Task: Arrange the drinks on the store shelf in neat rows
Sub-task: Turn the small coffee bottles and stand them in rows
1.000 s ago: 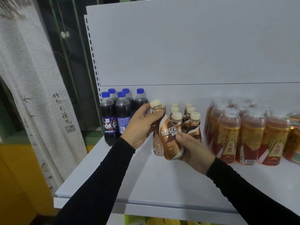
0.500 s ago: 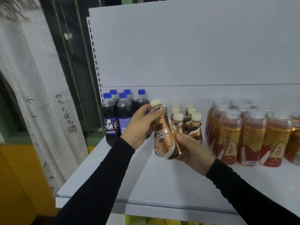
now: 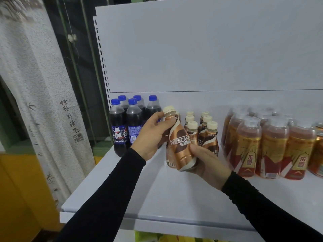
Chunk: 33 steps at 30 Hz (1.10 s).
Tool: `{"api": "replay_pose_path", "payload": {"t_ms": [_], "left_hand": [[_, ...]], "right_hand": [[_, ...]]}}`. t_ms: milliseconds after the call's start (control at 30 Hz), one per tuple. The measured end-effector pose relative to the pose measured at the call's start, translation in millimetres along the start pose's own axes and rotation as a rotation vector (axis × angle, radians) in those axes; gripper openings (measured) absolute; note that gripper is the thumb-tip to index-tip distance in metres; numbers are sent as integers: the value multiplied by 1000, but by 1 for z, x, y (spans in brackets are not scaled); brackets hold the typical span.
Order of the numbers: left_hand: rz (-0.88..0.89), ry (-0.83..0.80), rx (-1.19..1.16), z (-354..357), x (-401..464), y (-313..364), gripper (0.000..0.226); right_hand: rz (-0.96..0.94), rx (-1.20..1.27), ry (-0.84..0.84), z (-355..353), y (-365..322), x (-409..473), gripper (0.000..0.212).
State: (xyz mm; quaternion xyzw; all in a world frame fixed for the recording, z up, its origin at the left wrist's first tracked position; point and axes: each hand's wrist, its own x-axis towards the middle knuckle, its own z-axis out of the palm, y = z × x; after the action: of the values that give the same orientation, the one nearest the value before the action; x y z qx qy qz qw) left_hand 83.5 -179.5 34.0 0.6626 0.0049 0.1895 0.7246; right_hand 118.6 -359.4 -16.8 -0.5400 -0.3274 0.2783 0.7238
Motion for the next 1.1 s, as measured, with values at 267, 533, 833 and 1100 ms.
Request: {"api": "replay_pose_path", "payload": {"t_ms": [267, 533, 833, 1100], "left_hand": [[74, 109, 40, 5, 0, 3, 44], [91, 128, 109, 0, 5, 2, 39], [40, -33, 124, -10, -2, 0, 46], [-3, 120, -2, -14, 0, 0, 43]], "right_hand": [[-49, -346, 51, 4, -5, 1, 50], [-67, -217, 37, 2, -4, 2, 44], [-57, -137, 5, 4, -3, 8, 36], [-181, -351, -24, 7, -11, 10, 63]]}}
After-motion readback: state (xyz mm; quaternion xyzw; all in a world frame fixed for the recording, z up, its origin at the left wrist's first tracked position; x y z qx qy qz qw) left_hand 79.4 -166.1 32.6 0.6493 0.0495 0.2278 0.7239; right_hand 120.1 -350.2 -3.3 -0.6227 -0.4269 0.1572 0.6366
